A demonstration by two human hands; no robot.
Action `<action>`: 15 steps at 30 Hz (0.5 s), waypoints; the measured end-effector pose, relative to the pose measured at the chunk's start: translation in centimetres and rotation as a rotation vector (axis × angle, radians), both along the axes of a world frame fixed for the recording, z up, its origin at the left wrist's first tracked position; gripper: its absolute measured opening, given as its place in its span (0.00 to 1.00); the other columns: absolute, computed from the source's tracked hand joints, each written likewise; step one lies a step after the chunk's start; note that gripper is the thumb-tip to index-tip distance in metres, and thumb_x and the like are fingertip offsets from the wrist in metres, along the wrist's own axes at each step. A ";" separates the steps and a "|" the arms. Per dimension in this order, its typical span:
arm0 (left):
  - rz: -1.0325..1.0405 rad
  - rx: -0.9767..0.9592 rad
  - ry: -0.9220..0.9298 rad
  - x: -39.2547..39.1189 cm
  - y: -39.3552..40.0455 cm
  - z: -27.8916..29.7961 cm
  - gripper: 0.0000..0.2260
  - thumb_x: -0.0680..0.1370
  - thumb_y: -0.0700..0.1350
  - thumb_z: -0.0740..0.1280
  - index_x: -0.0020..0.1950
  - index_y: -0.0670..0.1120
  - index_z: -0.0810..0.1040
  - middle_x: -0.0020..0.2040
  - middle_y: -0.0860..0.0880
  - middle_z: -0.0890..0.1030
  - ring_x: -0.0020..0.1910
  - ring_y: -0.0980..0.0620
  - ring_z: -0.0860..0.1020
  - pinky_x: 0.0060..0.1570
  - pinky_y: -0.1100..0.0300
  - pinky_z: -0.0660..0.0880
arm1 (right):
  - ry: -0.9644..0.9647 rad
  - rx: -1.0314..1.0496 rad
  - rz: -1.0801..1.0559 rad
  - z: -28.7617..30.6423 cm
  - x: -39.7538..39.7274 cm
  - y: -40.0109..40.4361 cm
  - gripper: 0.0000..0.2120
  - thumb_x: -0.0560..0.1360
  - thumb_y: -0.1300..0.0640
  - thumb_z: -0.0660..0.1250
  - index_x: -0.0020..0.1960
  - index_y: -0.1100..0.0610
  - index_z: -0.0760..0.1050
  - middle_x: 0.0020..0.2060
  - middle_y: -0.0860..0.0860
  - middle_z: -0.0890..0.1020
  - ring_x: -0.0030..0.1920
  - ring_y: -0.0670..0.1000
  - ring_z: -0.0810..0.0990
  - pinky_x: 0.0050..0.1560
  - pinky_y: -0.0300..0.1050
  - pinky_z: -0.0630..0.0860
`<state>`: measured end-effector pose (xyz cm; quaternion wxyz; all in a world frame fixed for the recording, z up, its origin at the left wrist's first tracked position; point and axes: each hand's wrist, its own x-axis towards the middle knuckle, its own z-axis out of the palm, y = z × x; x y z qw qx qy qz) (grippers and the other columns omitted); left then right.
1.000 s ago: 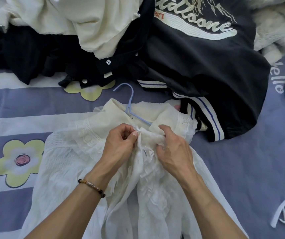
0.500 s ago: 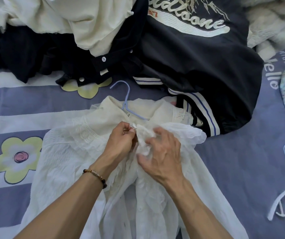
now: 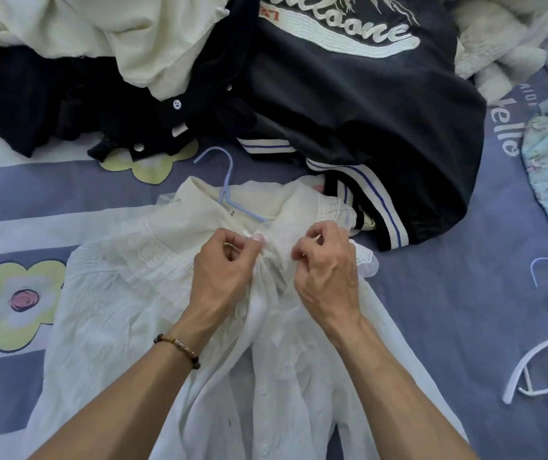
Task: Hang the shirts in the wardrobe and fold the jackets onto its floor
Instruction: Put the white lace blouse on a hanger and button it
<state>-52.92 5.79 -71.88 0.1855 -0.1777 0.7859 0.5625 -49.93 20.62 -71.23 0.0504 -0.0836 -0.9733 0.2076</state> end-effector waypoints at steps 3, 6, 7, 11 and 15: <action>-0.118 -0.184 0.009 0.3 0.1 0.1 0.11 0.70 0.50 0.76 0.37 0.46 0.78 0.31 0.52 0.79 0.30 0.56 0.75 0.36 0.59 0.75 | -0.035 -0.007 0.050 -0.2 1.0 -0.8 0.05 0.68 0.56 0.68 0.38 0.57 0.80 0.48 0.53 0.76 0.48 0.54 0.74 0.45 0.53 0.73; -0.137 -0.185 -0.039 0.2 -0.4 0.0 0.05 0.72 0.42 0.73 0.36 0.48 0.80 0.30 0.52 0.79 0.28 0.60 0.74 0.35 0.62 0.75 | -0.110 0.015 0.139 -0.6 1.8 -1.2 0.14 0.67 0.44 0.71 0.43 0.54 0.79 0.54 0.53 0.75 0.54 0.52 0.72 0.50 0.49 0.70; -0.146 -0.174 -0.056 0.3 -0.7 0.0 0.05 0.73 0.42 0.72 0.36 0.48 0.81 0.30 0.53 0.79 0.27 0.61 0.74 0.32 0.65 0.73 | -0.114 0.057 0.153 -0.7 2.0 -1.1 0.13 0.67 0.46 0.72 0.44 0.54 0.78 0.54 0.53 0.75 0.54 0.53 0.72 0.51 0.50 0.70; -0.190 -0.112 -0.150 1.2 -2.6 0.3 0.07 0.76 0.45 0.71 0.39 0.48 0.84 0.30 0.53 0.78 0.28 0.60 0.74 0.33 0.64 0.73 | -0.134 0.330 0.002 -1.2 2.0 -0.3 0.11 0.61 0.65 0.75 0.41 0.55 0.79 0.52 0.55 0.77 0.51 0.57 0.75 0.49 0.51 0.69; -0.270 -0.118 -0.225 1.6 -3.6 0.2 0.07 0.76 0.43 0.71 0.39 0.47 0.85 0.33 0.49 0.82 0.31 0.55 0.76 0.39 0.57 0.76 | 0.045 0.374 0.124 -1.0 2.2 -1.3 0.10 0.64 0.67 0.70 0.43 0.56 0.79 0.56 0.56 0.78 0.58 0.57 0.74 0.57 0.53 0.65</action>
